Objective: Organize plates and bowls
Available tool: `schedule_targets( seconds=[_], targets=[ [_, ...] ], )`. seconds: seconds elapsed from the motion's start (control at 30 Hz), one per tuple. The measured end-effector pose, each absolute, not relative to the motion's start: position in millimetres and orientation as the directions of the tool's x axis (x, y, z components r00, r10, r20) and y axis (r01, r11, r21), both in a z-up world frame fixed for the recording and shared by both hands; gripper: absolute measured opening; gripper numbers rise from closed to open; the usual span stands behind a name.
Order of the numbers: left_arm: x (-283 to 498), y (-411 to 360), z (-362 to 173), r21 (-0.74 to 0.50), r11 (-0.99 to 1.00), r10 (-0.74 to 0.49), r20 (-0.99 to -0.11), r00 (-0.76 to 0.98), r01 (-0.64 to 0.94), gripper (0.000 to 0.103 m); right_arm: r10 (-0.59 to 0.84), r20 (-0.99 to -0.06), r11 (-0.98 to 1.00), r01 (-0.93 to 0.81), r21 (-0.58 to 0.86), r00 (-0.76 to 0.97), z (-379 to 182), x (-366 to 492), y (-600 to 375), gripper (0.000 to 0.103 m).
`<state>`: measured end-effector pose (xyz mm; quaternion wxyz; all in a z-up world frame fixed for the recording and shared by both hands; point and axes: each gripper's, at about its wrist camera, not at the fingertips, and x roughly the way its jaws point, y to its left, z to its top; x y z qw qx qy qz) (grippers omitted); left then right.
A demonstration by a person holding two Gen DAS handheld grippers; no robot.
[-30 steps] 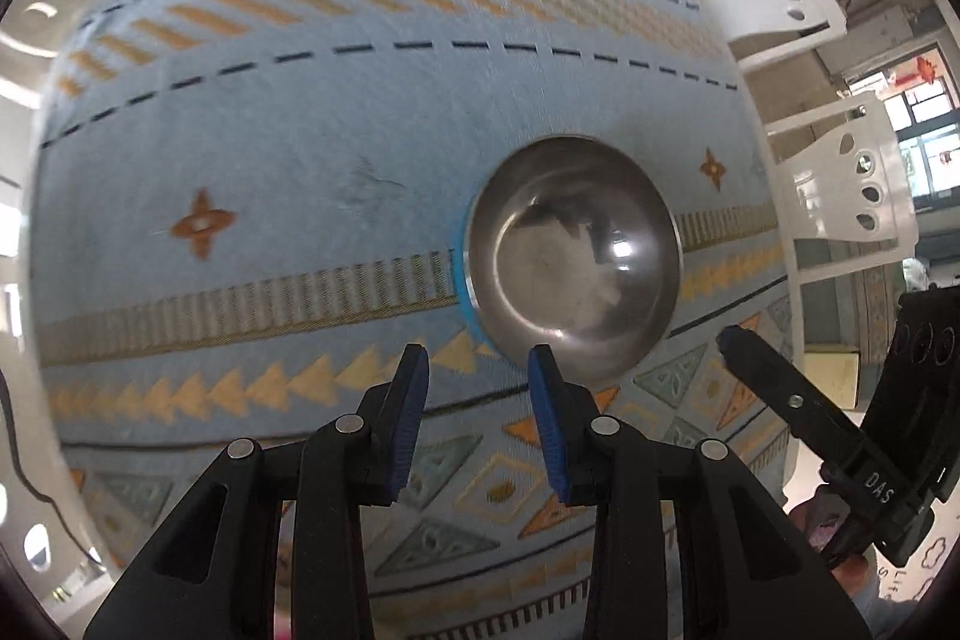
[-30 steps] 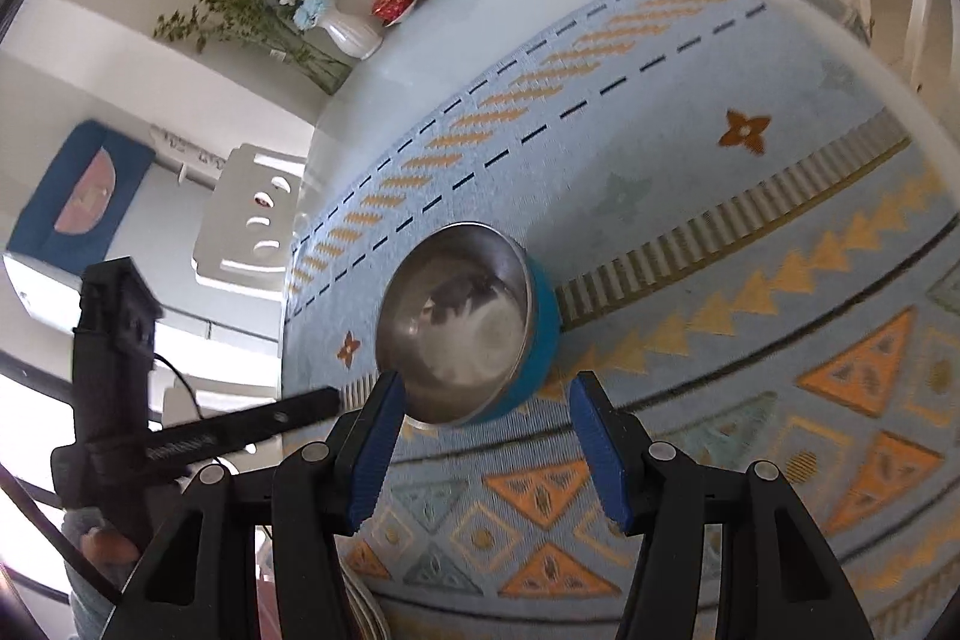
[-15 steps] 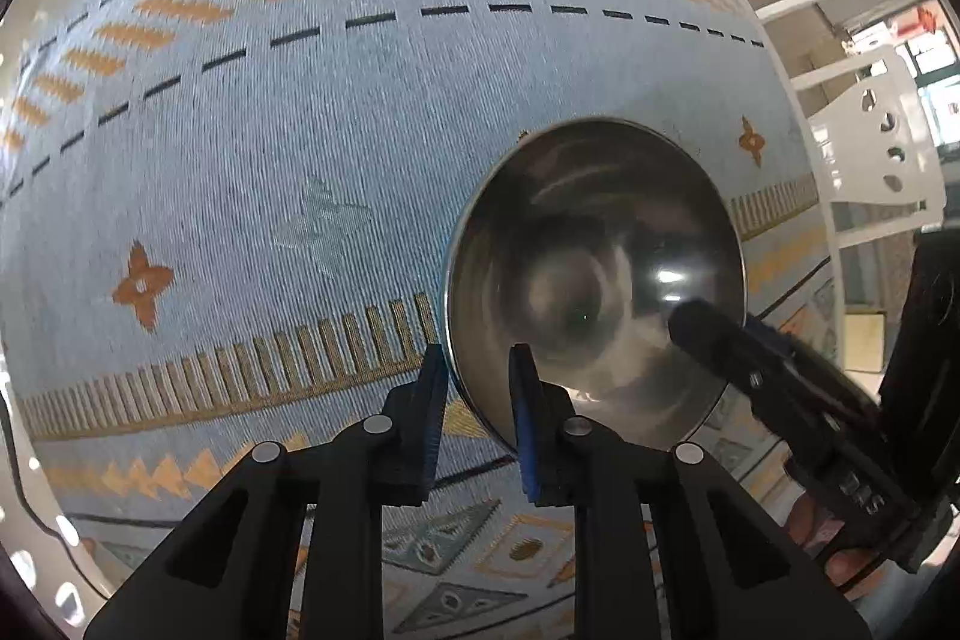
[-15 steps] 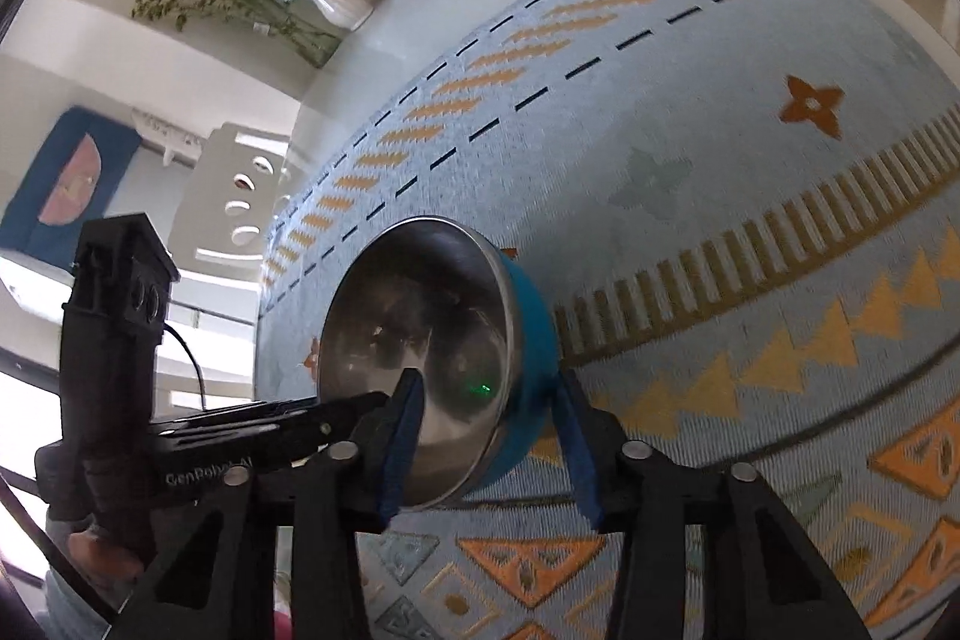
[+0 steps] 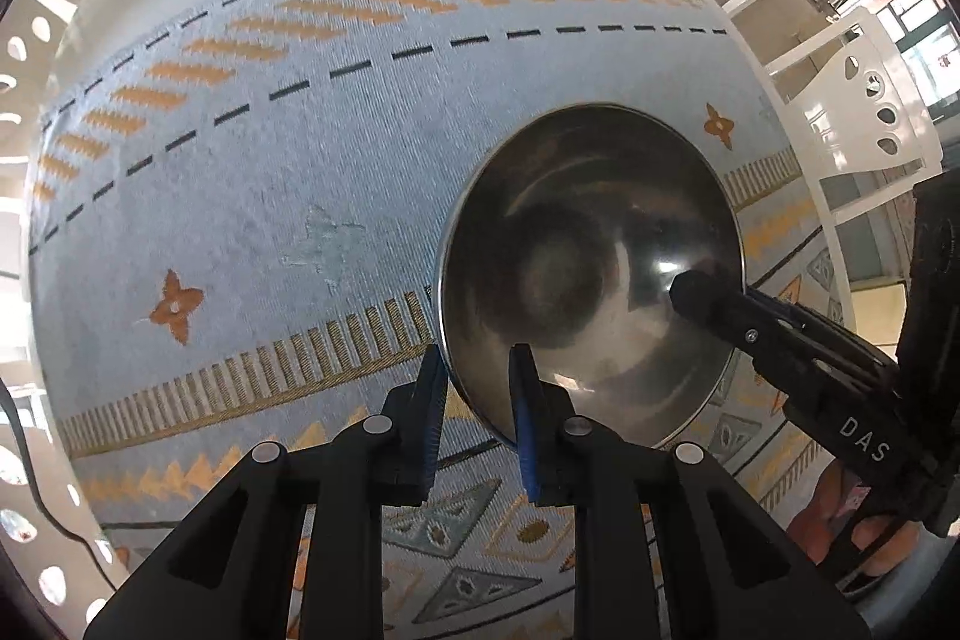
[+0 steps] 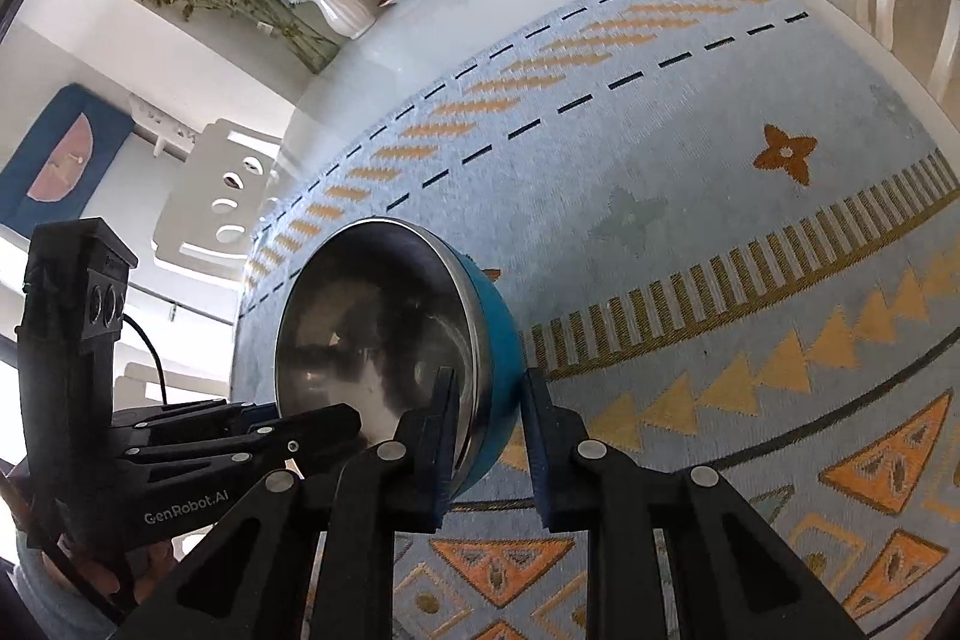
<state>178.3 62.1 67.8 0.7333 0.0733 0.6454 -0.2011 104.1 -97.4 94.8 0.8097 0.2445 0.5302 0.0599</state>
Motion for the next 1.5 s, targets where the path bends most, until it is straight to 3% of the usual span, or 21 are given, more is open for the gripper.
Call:
schedule_targets(
  seconds=[0.97,1.5],
  targets=[
    [90.2,95.3,153.6,-0.129,0.921,-0.242,-0.929,0.279,0.368,0.019,0.361,-0.79,0.898,0.042,0.437,0.495,163.1,39.7,-59.7,0.02],
    [19.2,175.2,196.7,-0.126,0.976,-0.189,-0.894,0.407,0.177,0.02,0.451,-0.736,0.889,-0.179,0.422,0.504,213.1,9.1,10.0,0.02]
  ],
)
